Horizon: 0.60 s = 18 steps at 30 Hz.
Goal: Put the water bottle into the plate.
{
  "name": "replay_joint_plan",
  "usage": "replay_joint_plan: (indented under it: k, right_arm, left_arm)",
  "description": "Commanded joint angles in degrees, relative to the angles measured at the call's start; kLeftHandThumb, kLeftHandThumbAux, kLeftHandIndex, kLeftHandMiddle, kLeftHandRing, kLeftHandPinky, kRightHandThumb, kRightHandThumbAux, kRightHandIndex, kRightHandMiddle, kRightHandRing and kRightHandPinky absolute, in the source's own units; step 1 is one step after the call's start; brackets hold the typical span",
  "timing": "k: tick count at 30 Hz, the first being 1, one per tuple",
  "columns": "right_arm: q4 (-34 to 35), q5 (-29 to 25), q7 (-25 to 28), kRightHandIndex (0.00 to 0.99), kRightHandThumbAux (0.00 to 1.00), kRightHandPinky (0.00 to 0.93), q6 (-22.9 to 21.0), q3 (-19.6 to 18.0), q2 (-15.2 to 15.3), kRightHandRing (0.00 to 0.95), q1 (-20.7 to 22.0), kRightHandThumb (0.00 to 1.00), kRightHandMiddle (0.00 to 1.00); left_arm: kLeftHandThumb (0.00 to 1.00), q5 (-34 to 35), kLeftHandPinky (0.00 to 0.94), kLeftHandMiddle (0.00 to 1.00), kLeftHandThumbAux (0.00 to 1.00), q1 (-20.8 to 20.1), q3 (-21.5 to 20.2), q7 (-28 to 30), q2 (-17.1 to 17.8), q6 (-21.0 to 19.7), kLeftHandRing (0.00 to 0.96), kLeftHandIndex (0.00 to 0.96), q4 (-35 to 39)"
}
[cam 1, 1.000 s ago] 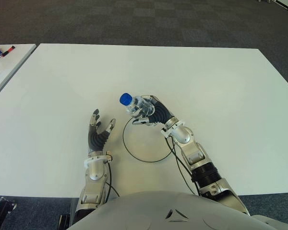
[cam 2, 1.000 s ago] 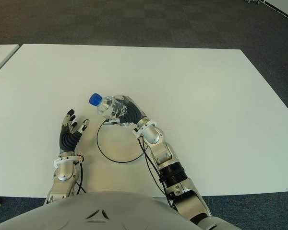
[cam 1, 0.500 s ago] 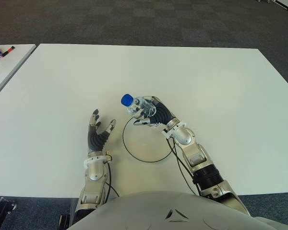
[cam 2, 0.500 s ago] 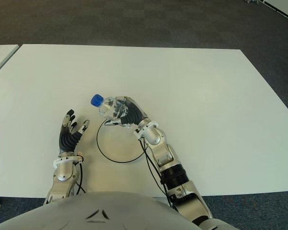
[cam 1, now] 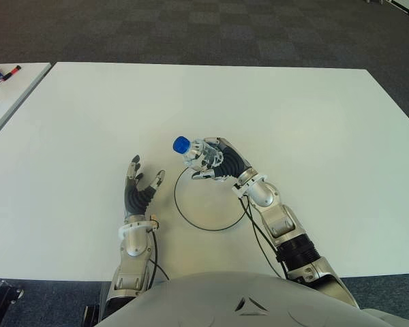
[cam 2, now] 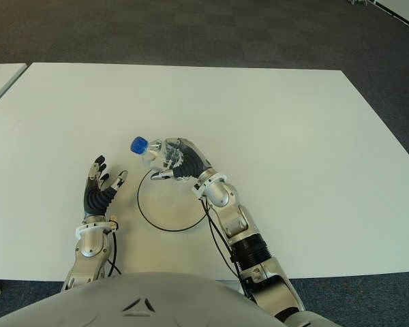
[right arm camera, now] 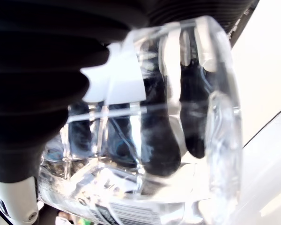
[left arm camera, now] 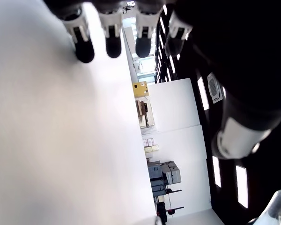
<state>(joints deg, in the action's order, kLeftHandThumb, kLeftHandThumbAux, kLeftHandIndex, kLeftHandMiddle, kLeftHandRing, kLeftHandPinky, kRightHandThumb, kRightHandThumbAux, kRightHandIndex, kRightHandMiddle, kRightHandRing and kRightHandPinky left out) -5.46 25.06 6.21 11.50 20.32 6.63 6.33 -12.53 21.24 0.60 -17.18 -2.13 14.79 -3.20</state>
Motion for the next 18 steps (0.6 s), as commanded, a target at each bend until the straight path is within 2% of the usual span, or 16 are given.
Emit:
replay_joint_plan:
  k: [1,9,18]
  right_arm:
    - [1.61,1.13,-1.31,0.438,0.715,0.895,-1.05,0.13,0.28,0.908,-1.25,0.712,0.955]
    - [3.05,3.25,-2.02,0.438,0.715,0.887,-3.24,0.05,0.83,0.903,-2.99,0.712,0.946]
    - [4.98,2.22,0.1,0.439,0.714,0.866,-6.02,-0.44,1.63,0.885,-4.64,0.717,0.919]
  left_arm:
    - [0.221,-0.56,0.07,0.061,0.617,0.25,-0.51,-0.77,-0.15,-0.52,0.047,0.055,0.05]
    - [0.231,0.27,0.077,0.057,0.617,0.5,-0.55,-0.15,-0.29,0.23,0.046,0.055,0.36]
    - [0.241,0.07,0.074,0.06,0.637,1.61,-0.21,0.04,-0.71,-0.35,0.047,0.058,2.57]
